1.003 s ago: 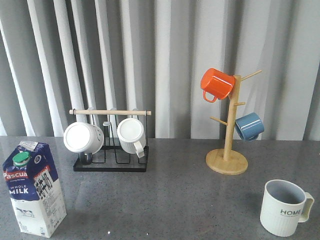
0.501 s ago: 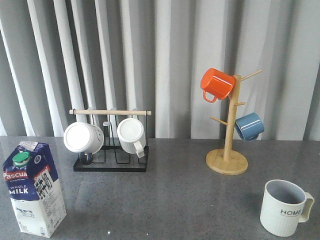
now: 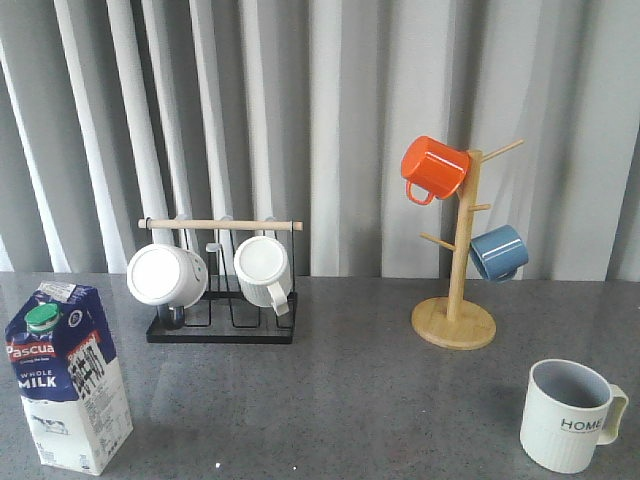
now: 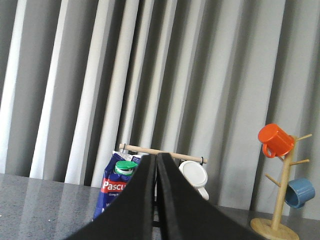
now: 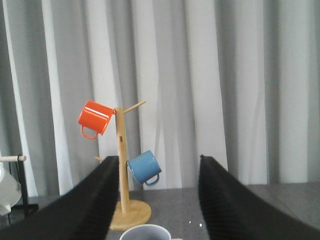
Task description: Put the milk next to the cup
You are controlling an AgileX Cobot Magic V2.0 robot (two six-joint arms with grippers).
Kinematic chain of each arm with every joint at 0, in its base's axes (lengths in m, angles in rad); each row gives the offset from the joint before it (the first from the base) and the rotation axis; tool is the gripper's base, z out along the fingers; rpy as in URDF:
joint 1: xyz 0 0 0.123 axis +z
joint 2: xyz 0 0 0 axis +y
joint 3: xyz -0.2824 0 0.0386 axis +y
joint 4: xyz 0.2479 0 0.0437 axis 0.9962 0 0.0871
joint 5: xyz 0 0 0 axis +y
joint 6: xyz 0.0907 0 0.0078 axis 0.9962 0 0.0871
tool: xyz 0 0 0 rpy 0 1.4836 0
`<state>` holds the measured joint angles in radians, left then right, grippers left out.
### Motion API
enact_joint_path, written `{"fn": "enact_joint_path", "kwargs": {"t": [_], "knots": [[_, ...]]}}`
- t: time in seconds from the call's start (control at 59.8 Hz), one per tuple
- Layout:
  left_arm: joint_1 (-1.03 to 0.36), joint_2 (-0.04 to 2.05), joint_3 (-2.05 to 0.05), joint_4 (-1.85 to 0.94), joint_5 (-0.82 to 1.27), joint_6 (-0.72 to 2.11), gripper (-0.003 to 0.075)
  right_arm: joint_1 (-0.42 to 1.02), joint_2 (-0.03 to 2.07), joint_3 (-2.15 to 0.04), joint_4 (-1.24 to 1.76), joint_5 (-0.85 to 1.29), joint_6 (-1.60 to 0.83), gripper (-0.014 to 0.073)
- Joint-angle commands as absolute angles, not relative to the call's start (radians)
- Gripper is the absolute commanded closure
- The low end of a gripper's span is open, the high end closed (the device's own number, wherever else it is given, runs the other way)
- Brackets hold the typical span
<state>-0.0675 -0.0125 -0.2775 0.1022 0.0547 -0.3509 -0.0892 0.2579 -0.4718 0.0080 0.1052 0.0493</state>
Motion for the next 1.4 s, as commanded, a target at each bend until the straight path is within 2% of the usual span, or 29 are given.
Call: {"fn": "enact_joint_path", "kwargs": {"t": [0.0, 0.1, 0.284, 0.384, 0.535, 0.702, 0.919, 1.003, 1.203, 1.387], "knots": [[-0.065, -0.021, -0.401, 0.099, 0.119, -0.360, 0.0714, -0.095, 0.341, -0.575, 0.007, 0.137, 0.060, 0.0062], [-0.065, -0.021, -0.470, 0.096, 0.130, -0.361, 0.0713, -0.095, 0.385, -0.609, 0.008, 0.129, 0.062, -0.0002], [-0.065, -0.019, -0.486, 0.091, 0.043, -0.361, 0.0713, -0.095, 0.406, -0.616, 0.031, 0.052, 0.088, 0.0019], [-0.066, 0.016, -0.492, 0.089, 0.074, -0.364, 0.0712, -0.095, 0.467, -0.667, -0.024, 0.108, 0.079, 0.0028], [-0.071, 0.146, -0.552, 0.086, 0.199, -0.359, 0.0687, -0.095, 0.615, -0.870, -0.142, 0.277, 0.079, 0.0029], [-0.071, 0.280, -0.636, 0.081, 0.270, -0.301, 0.0587, -0.095, 0.776, -1.062, -0.253, 0.497, 0.079, 0.0030], [-0.071, 0.388, -0.700, 0.083, 0.387, -0.299, 0.0321, -0.095, 0.892, -1.129, -0.273, 0.646, 0.067, 0.0030], [-0.071, 0.397, -0.697, 0.083, 0.374, -0.302, 0.0262, -0.095, 0.909, -1.129, -0.270, 0.638, 0.068, 0.0030], [-0.071, 0.397, -0.697, 0.083, 0.336, -0.302, 0.0248, -0.095, 0.929, -1.129, -0.228, 0.647, 0.045, 0.0030], [-0.071, 0.397, -0.697, 0.083, 0.335, -0.301, 0.0248, -0.095, 1.039, -1.128, -0.232, 0.687, 0.022, 0.0041]]}}
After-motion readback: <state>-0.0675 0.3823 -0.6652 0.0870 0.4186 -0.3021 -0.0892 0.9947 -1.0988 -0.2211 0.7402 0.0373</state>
